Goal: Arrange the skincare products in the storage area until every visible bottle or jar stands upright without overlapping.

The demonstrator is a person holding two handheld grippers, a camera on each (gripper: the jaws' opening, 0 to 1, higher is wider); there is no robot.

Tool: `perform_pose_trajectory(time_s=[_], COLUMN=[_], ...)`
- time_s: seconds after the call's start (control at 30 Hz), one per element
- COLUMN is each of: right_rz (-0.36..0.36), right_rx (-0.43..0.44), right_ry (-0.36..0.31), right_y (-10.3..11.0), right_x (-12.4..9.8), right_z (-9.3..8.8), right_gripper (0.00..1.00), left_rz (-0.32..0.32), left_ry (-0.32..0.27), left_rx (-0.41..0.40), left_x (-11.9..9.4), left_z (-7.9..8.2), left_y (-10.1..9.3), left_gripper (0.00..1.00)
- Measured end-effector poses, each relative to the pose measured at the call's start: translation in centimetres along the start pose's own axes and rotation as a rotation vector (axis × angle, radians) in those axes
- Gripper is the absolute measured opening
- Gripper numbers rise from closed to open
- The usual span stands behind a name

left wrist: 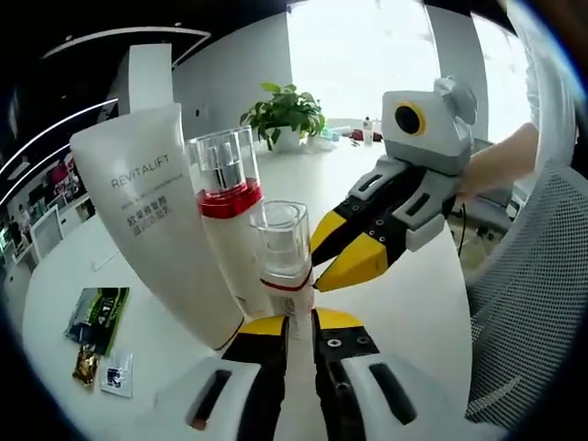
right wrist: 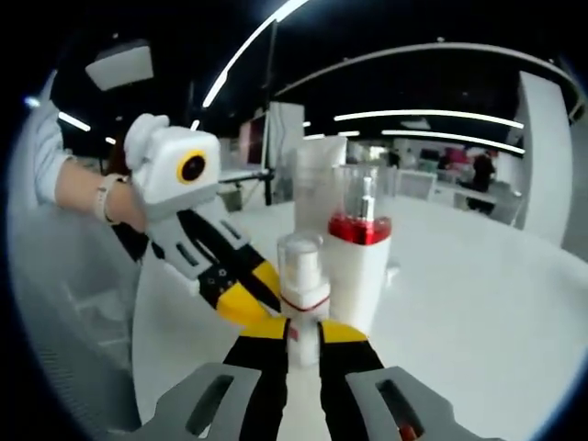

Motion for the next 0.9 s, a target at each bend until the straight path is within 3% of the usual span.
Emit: perform_pose_trajectory(time_s=[0.9], right_rz=[-0.030], right_rx=[-0.002], right_ry=[0.013], right_y=[-0.39], right_x=[-0.72], right_z=[-0.29], right_gripper=[0.03], left_rz=[0.002], left_ry=[0.003], left_rx=[-0.003], left_x=[0.26], left_z=[-0.15], left_y=[-0.17], left_gripper=[0.12])
Point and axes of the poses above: the point that each gripper's makers call its tool centre point, and the gripper's own axes: x roughly forward along the fingers, y roughly to its left, z roughly out of its top, the point moved 8 cm from there along -x, roughly backward along the fingers, and after that the axes turned 2 degrees about -y, right-handed, at the moved point
